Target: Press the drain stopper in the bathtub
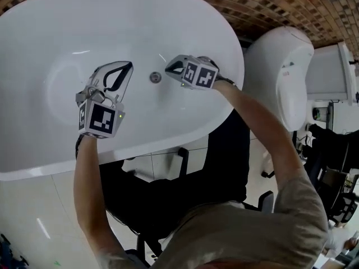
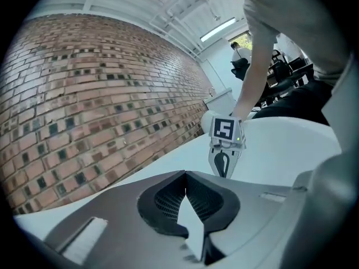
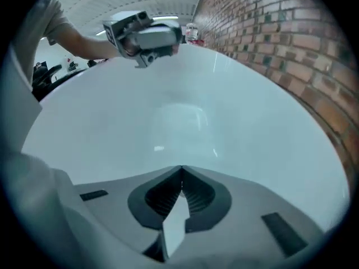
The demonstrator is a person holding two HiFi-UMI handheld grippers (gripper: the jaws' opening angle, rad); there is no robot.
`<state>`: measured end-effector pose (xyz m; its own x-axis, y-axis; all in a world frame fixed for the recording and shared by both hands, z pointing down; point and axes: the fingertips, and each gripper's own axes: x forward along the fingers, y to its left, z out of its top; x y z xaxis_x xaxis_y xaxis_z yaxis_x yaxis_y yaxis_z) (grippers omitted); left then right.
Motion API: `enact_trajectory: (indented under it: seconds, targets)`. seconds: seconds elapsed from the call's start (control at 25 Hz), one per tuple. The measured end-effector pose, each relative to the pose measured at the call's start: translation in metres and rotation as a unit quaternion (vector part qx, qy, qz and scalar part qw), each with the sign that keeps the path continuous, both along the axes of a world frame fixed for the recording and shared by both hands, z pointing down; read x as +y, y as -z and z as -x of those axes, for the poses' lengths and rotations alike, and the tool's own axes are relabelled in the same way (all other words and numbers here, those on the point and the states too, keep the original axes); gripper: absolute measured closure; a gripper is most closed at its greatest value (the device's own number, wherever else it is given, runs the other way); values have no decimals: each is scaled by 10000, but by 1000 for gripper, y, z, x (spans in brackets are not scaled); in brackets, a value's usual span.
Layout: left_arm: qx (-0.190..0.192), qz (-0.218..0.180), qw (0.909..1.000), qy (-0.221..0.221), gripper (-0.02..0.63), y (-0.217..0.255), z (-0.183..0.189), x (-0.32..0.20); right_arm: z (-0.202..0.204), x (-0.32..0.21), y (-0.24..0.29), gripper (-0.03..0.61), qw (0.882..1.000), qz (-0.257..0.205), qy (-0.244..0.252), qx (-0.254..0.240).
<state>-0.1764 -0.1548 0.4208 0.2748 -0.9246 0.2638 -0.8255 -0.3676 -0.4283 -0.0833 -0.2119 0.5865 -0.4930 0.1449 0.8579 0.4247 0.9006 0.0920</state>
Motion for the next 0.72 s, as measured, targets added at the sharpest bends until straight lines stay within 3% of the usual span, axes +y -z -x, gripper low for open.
enact_trajectory:
  seconds: [0.08,0.16,0.24,0.36,0.6,0.72]
  targets:
    - [-173,29,9998,17,603,-15,0,-2,2,-10,-39,577,9990,83,-31,431]
    - [-774,73,9969,-124,603,-27,-5,1,5,-16,-76,577,9966,184,-57,796]
    - [-1480,99,9884,-312,603,-34,-10,3,11,-23,-110,577,9939,152,1,1096]
    - [-2015,176,9786,-374,603,-41,-6,0,16,-38,-160,577,9893,-166,212,1434]
    - [-2119,395,9762,-236,603,-53,4,-5,6,-42,-236,577,9853,-353,473,1600]
    - [-1945,464,9795,-257,603,-56,4,-5,6,-40,-257,577,9857,-420,525,1548]
